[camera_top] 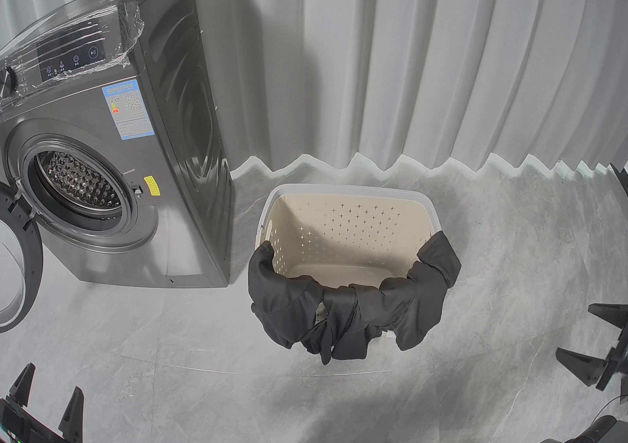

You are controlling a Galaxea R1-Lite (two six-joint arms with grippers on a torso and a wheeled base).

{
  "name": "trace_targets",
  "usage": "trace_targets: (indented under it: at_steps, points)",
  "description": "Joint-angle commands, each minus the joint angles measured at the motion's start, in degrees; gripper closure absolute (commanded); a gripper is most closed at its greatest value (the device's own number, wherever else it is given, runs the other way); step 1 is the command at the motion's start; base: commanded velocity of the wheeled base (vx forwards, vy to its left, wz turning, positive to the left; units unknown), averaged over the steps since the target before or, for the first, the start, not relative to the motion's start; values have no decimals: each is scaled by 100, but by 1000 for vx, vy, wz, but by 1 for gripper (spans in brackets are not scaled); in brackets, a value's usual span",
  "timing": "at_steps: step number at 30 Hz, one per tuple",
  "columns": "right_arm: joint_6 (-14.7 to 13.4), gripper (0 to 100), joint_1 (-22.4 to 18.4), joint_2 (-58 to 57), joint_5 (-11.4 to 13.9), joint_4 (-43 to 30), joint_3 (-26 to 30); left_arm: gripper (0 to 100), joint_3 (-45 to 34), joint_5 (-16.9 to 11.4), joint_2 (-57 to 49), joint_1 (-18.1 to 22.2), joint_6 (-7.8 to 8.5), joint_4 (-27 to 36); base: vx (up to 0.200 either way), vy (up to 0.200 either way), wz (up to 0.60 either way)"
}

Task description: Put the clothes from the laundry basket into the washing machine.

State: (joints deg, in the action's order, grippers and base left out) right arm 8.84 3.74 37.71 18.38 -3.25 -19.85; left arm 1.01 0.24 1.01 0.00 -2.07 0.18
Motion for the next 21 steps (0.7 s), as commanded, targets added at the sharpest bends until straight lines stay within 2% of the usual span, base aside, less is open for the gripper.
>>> trace_targets:
  at_steps: [1, 7, 9, 12, 13, 14, 16, 19, 20, 21]
  points:
    - [-102, 0, 461, 2830, 16, 1266, -160, 0, -92, 2, -101, 0, -4, -1, 0, 0, 0]
    - [-787, 0, 1023, 4184, -625, 2303, -230, 0, -92, 2, -101, 0, -4, -1, 0, 0, 0]
    - [-875, 0, 1137, 4412, -705, 2470, -257, 0, -92, 2, -101, 0, -4, -1, 0, 0, 0]
    - [-963, 0, 1384, 5212, -1012, 2909, -388, 0, -92, 2, -101, 0, -4, -1, 0, 0, 0]
    - [-963, 0, 1410, 5273, -1047, 2945, -406, 0, -92, 2, -101, 0, -4, -1, 0, 0, 0]
    - [-1060, 0, 1542, 5651, -1258, 3173, -494, 0, -92, 2, -101, 0, -4, -1, 0, 0, 0]
    - [-1235, 0, 1665, 6056, -1460, 3419, -599, 0, -92, 2, -101, 0, -4, -1, 0, 0, 0]
    - [-1481, 0, 1753, 6601, -1742, 3753, -810, 0, -92, 2, -101, 0, -4, -1, 0, 0, 0]
    - [-1481, 0, 1753, 6601, -1742, 3753, -810, 0, -92, 2, -101, 0, -4, -1, 0, 0, 0]
    - [-1525, 0, 1744, 6785, -1847, 3832, -898, 0, -92, 2, -101, 0, -4, -1, 0, 0, 0]
